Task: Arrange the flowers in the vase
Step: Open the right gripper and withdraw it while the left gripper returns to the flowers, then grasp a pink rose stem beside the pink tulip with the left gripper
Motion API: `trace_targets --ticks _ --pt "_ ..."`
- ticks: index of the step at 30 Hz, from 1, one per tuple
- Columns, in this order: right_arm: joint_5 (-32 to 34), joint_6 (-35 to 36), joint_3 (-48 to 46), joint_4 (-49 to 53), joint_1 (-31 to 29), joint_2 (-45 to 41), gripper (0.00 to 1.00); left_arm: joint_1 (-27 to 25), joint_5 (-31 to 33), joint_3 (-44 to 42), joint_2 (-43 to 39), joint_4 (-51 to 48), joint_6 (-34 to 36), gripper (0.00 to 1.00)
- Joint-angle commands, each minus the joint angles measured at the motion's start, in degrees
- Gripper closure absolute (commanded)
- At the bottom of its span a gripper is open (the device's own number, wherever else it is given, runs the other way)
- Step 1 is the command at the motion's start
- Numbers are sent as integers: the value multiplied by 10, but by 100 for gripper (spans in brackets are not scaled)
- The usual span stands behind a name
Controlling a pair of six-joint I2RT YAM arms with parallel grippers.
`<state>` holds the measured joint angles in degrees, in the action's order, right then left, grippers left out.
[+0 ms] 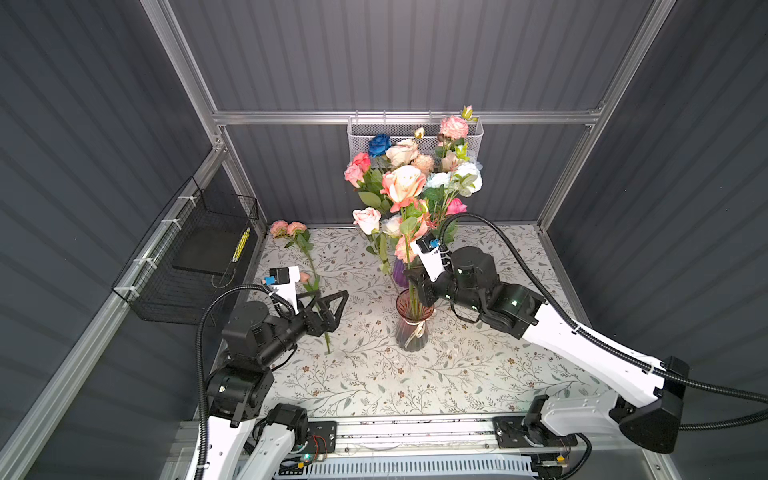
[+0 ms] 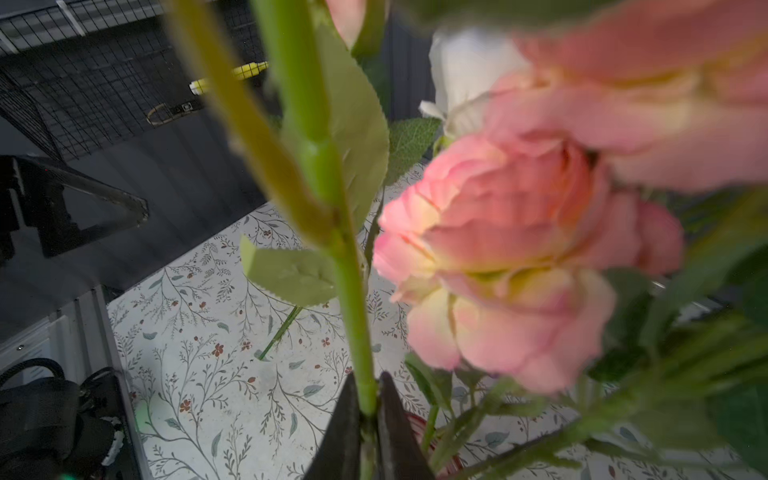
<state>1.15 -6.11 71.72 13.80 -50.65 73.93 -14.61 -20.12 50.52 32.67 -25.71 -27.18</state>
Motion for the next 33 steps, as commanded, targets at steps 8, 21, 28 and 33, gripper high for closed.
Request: trace_targets --ticks 8,21,28,33 --pt "-40 -64 -24 -21 0 -63 39 -2 2 -17 -11 17 -4 0" --pt "-89 -131 -130 -64 -1 -220 31 -2 132 -27 14 -41 -19 1" --pt "-84 -137 -167 -53 -1 -268 32 -2 226 -29 150 -79 -39 32" --pt "-81 -134 -181 -45 0 -291 32 5 242 -54 224 -14 -58 38"
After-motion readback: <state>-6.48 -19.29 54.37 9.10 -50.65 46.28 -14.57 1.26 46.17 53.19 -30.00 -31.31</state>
